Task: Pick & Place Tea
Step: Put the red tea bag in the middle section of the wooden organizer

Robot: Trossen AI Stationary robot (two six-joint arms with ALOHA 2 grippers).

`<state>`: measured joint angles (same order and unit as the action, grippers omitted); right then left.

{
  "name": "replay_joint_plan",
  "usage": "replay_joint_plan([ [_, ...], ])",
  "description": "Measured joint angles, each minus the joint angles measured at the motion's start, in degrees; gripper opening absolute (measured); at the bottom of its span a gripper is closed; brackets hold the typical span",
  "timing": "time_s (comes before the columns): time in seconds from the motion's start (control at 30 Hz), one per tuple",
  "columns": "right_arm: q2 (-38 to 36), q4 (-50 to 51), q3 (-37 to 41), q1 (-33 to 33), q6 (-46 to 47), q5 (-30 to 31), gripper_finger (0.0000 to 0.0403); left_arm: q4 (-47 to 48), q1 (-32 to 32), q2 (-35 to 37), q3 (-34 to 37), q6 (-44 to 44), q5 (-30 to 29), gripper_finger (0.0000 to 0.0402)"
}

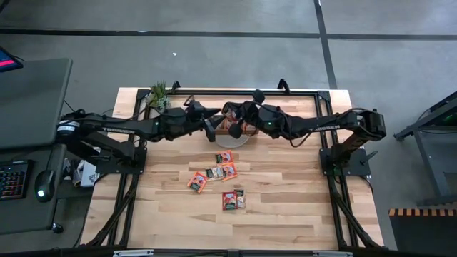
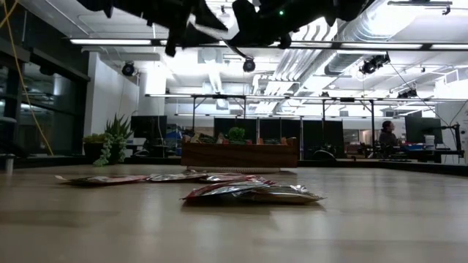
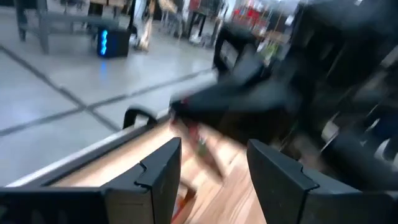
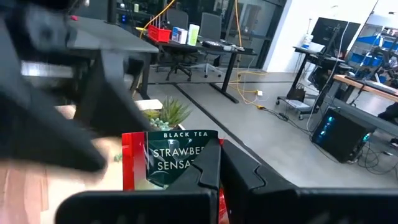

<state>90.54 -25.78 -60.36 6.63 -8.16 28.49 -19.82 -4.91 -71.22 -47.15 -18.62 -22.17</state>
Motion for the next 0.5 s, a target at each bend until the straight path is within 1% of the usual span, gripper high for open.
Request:
replay_joint_plan([
  [0.4,0.0,-0.2,0.0,0.0,-0.3,-1.4,0.0000,-0.5,0.0,-3.2,-1.0,-1.2,0.1,0.0182],
  [0.5,0.0,-0.2,0.0,-0.1,-0.3,-1.6,0.0000,-1.0,0.0,-3.2,-0.9,-1.2,-0.8,0.0182],
])
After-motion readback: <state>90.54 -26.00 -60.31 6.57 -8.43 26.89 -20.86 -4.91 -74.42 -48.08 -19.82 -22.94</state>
